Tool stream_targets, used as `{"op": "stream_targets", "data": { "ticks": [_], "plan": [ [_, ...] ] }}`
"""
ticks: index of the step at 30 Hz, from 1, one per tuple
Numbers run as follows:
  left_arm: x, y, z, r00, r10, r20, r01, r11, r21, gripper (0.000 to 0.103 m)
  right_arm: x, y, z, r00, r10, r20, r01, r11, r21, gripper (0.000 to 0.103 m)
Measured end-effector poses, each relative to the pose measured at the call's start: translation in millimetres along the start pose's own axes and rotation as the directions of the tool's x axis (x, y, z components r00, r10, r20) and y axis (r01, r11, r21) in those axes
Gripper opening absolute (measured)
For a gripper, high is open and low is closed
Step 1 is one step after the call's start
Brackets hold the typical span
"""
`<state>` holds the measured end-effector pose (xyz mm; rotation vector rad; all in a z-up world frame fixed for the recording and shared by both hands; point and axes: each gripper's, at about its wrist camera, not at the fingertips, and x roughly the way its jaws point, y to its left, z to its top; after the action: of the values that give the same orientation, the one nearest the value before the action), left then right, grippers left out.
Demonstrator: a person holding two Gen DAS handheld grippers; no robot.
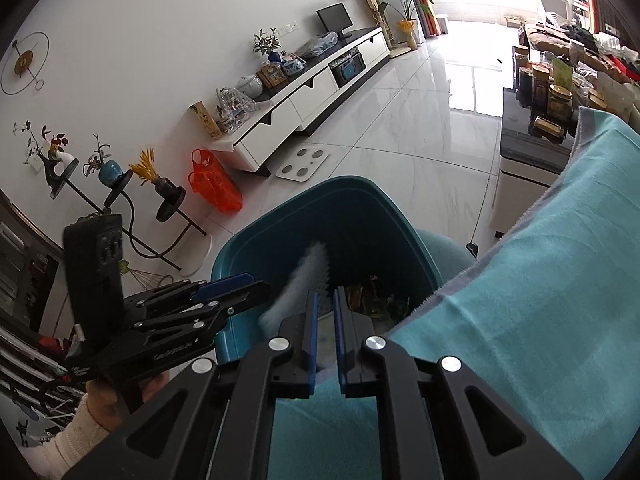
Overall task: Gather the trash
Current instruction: 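Carry the foam net and paper cup to the teal bin and open both tools, then return both tools to the table toward the second foam net and orange peels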
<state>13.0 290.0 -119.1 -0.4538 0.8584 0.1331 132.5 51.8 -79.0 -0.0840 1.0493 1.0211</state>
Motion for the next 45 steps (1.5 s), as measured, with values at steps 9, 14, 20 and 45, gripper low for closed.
{"op": "stream_targets", "data": {
  "ticks": [9, 14, 20, 45],
  "plan": [
    [-14.9, -10.4, -4.5, 0.999, -0.013, 0.049, 0.011, 0.999, 0.039, 0.043, -27.0, -7.0, -12.7, 0.999, 0.016, 0.04, -0.016, 1.0, 0.014, 0.015],
    [-32.3, -35.7, -8.1, 0.994, -0.05, 0.092, 0.04, 0.994, 0.103, 0.058, -53.9, -7.3, -23.0, 0.996, 0.01, 0.088, -0.01, 1.0, -0.004, 0.029],
    [-44.7, -76.7, -13.6, 0.986, -0.13, 0.106, 0.107, 0.974, 0.197, 0.068, -94.2, -19.6, -41.9, 0.988, -0.02, 0.151, 0.019, 1.0, 0.009, 0.033],
    [-19.2, -301.2, -78.8, 0.87, -0.452, -0.194, 0.482, 0.703, 0.523, 0.07, -265.2, -119.0, -168.1, 0.869, -0.376, 0.321, 0.275, 0.907, 0.32, 0.042]
  ]
}}
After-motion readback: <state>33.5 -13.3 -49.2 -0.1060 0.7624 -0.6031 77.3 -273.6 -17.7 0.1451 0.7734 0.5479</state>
